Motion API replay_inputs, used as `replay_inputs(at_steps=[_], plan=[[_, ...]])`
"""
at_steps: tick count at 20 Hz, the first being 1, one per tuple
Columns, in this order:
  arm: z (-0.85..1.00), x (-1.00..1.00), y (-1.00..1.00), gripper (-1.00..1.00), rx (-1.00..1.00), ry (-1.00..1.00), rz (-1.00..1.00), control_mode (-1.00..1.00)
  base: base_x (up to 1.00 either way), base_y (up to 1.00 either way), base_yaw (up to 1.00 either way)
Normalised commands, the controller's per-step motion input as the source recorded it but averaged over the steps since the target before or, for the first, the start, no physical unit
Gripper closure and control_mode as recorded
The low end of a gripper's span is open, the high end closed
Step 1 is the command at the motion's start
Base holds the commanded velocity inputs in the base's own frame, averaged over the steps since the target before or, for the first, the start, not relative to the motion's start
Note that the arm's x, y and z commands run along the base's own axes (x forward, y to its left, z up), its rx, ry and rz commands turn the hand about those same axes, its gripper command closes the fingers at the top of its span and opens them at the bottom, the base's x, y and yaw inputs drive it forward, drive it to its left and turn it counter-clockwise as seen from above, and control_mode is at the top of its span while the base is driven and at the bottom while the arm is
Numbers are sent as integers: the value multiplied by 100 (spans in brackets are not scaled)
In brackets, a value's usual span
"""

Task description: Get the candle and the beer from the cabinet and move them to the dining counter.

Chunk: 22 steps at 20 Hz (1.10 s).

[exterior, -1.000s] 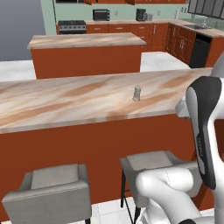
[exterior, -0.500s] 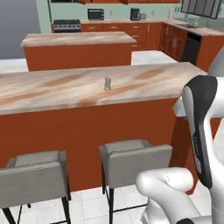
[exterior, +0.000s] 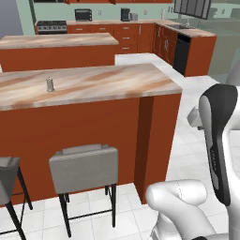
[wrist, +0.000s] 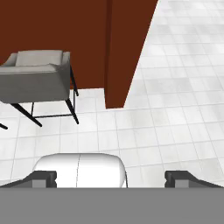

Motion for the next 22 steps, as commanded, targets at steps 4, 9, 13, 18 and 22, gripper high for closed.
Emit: replay_inputs(at_steps=[4, 9, 13, 18, 22], plan=[[0, 0, 0, -100, 0, 0, 0, 100, -2, -100, -3], [0, 0, 0, -100, 0, 0, 0, 100, 11, -100, 0], [0, 0, 0, -100, 0, 0, 0, 100, 74, -90, 0], [0, 0, 0, -100, 0, 0, 0, 100, 100, -48, 0], [0, 0, 0, -100, 0, 0, 0, 100, 100, -53, 2]])
